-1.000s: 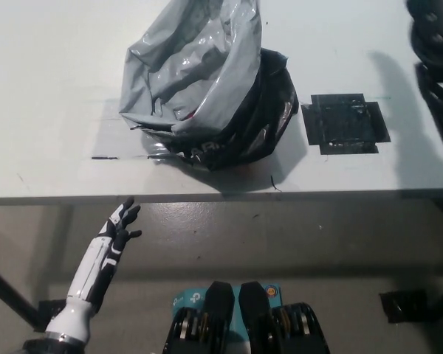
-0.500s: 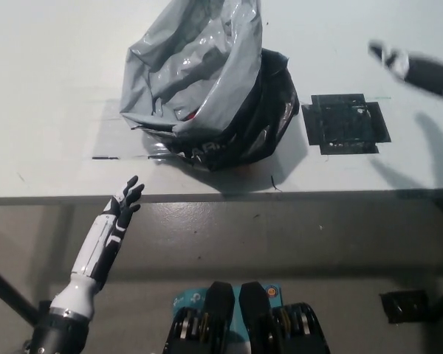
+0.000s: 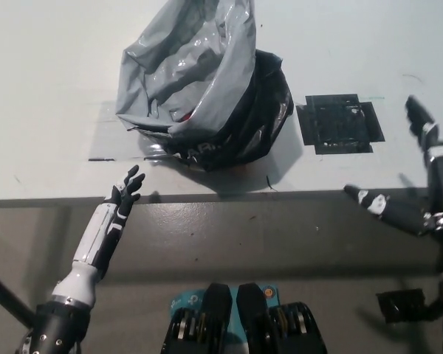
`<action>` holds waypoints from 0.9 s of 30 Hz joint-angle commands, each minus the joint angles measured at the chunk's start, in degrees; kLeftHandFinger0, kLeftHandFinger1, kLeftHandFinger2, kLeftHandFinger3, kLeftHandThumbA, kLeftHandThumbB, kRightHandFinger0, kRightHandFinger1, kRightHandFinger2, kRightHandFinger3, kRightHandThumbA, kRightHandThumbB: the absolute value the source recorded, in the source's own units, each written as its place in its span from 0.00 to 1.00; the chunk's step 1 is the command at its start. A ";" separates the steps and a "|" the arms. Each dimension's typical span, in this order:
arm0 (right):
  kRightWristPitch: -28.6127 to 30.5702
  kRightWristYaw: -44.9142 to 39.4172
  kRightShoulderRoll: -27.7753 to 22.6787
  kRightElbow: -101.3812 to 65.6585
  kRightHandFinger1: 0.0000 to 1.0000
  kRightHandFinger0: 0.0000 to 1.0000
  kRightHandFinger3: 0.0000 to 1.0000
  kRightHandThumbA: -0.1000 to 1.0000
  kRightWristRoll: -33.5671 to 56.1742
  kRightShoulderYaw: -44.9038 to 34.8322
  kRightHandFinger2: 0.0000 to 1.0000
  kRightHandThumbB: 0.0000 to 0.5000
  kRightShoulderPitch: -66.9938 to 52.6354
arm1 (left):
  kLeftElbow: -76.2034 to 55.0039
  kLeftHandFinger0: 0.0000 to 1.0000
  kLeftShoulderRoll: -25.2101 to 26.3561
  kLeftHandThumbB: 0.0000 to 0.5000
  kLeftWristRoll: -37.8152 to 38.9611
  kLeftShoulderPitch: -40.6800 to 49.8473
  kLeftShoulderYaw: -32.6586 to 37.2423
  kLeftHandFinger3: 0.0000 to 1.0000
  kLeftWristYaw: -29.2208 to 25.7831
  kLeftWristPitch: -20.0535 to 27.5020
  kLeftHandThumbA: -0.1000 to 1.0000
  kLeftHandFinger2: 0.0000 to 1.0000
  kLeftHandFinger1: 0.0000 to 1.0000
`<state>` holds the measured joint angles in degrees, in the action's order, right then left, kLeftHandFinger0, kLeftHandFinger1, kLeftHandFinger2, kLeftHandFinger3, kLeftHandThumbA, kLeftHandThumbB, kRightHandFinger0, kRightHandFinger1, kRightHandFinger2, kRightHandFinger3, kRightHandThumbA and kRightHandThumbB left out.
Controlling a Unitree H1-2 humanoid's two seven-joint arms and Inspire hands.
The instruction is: Use the right hand to pick up a rubix's cube and place it into a plastic bag and lift the bag
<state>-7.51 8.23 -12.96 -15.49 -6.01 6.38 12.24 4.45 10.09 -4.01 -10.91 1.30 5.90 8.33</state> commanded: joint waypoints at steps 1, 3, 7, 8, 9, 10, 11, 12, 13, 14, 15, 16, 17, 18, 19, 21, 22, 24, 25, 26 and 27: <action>29.13 0.62 2.91 15.78 1.00 1.00 1.00 1.00 2.06 -0.22 1.00 0.32 -6.19 | -2.82 1.00 0.86 0.45 0.99 4.15 -0.41 1.00 0.42 3.30 1.00 1.00 1.00; 29.89 -0.11 2.74 16.44 1.00 1.00 1.00 1.00 2.52 -0.37 1.00 0.28 -8.18 | -3.32 1.00 0.71 0.47 1.19 6.33 -0.01 1.00 0.77 3.49 1.00 1.00 1.00; 28.73 -0.72 3.10 16.16 1.00 1.00 1.00 1.00 3.42 -0.80 1.00 0.30 -10.98 | -3.18 1.00 0.45 0.50 1.27 8.74 0.61 1.00 1.12 4.04 1.00 1.00 1.00; 29.31 -0.82 3.16 16.68 1.00 1.00 1.00 1.00 3.11 -0.43 1.00 0.33 -11.54 | -3.08 1.00 0.49 0.52 1.28 9.36 0.69 1.00 1.20 4.17 1.00 1.00 1.00; 29.70 -0.87 3.22 17.02 1.00 1.00 1.00 1.00 2.97 -0.27 1.00 0.34 -11.77 | -3.05 1.00 0.54 0.52 1.33 9.68 0.72 1.00 1.26 4.22 1.00 1.00 1.00; 30.81 -0.85 3.37 17.87 1.00 1.00 1.00 1.00 2.54 0.05 1.00 0.36 -12.09 | -3.16 1.00 0.56 0.51 1.66 10.27 0.73 1.00 1.46 4.05 1.00 1.00 1.00; 31.21 -0.83 3.43 18.24 1.00 1.00 1.00 1.00 2.24 0.18 1.00 0.40 -12.18 | -3.28 1.00 0.59 0.51 1.70 10.51 0.76 1.00 1.51 3.91 1.00 1.00 1.00; 31.63 -0.81 3.52 18.68 1.00 1.00 1.00 1.00 1.92 0.33 1.00 0.42 -12.30 | -3.35 1.00 0.66 0.51 1.69 10.79 0.80 1.00 1.54 3.81 1.00 1.00 1.00; 31.93 -0.95 3.64 19.10 1.00 1.00 1.00 1.00 1.76 0.45 1.00 0.44 -12.52 | -3.60 1.00 0.82 0.50 0.99 11.17 0.92 1.00 1.30 3.69 1.00 1.00 1.00; 32.10 -1.03 3.72 19.30 1.00 1.00 1.00 1.00 1.75 0.50 1.00 0.44 -12.69 | -3.65 1.00 0.91 0.50 0.67 11.38 0.99 1.00 1.19 3.70 1.00 1.00 1.00; 32.34 -1.24 3.78 19.44 1.00 1.00 1.00 1.00 1.62 0.66 1.00 0.45 -13.04 | -3.67 1.00 0.98 0.50 0.69 11.72 1.03 1.00 1.21 3.66 1.00 1.00 1.00; 32.51 -1.30 3.78 19.50 1.00 1.00 1.00 1.00 1.55 0.70 1.00 0.44 -13.13 | -3.65 1.00 0.98 0.50 0.82 11.81 1.03 1.00 1.25 3.67 1.00 1.00 1.00; 32.82 -1.50 3.80 19.78 1.00 1.00 1.00 1.00 1.48 0.84 1.00 0.48 -13.44 | -3.69 1.00 1.00 0.52 1.17 12.20 1.03 1.00 1.42 3.70 1.00 1.00 1.00; 33.09 -1.59 3.86 20.02 1.00 1.00 1.00 1.00 1.42 0.88 1.00 0.47 -13.63 | -3.81 1.00 1.01 0.52 1.32 12.47 1.05 1.00 1.49 3.62 1.00 1.00 1.00; 33.33 -1.73 3.84 20.16 1.00 1.00 1.00 1.00 1.47 0.90 1.00 0.46 -13.63 | -3.82 1.00 1.04 0.52 1.27 12.51 1.08 1.00 1.49 3.65 1.00 1.00 1.00; 33.50 -2.24 3.80 20.43 1.00 1.00 1.00 1.00 1.83 1.02 1.00 0.48 -13.70 | -3.93 1.00 1.14 0.52 1.12 12.69 1.13 1.00 1.50 3.60 1.00 1.00 1.00; 33.53 -2.53 3.80 20.58 1.00 1.00 1.00 1.00 2.04 1.04 1.00 0.48 -13.71 | -4.03 1.00 1.15 0.52 1.15 12.79 1.13 1.00 1.51 3.55 1.00 1.00 1.00; 33.71 -2.69 3.78 20.81 1.00 1.00 1.00 1.00 2.09 1.05 1.00 0.50 -13.59 | -4.08 1.00 1.18 0.52 0.99 12.80 1.17 1.00 1.45 3.43 1.00 1.00 1.00; 33.60 -2.86 3.81 20.99 1.00 1.00 1.00 1.00 2.21 1.07 1.00 0.53 -13.48 | -4.00 1.00 1.19 0.52 0.90 12.75 1.14 1.00 1.38 3.42 1.00 1.00 1.00; 33.76 -3.09 3.78 21.41 1.00 1.00 1.00 1.00 2.10 1.16 1.00 0.52 -13.28 | -3.78 1.00 1.18 0.52 0.85 12.67 1.10 1.00 1.29 3.61 1.00 1.00 1.00; 33.84 -3.20 3.80 21.59 1.00 1.00 1.00 1.00 2.08 1.18 1.00 0.52 -13.13 | -3.70 1.00 1.21 0.52 0.81 12.57 1.07 1.00 1.25 3.68 1.00 1.00 1.00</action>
<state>14.37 7.23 -9.88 5.48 -5.10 7.12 -1.71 4.03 10.10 -3.89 1.70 2.19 5.94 8.43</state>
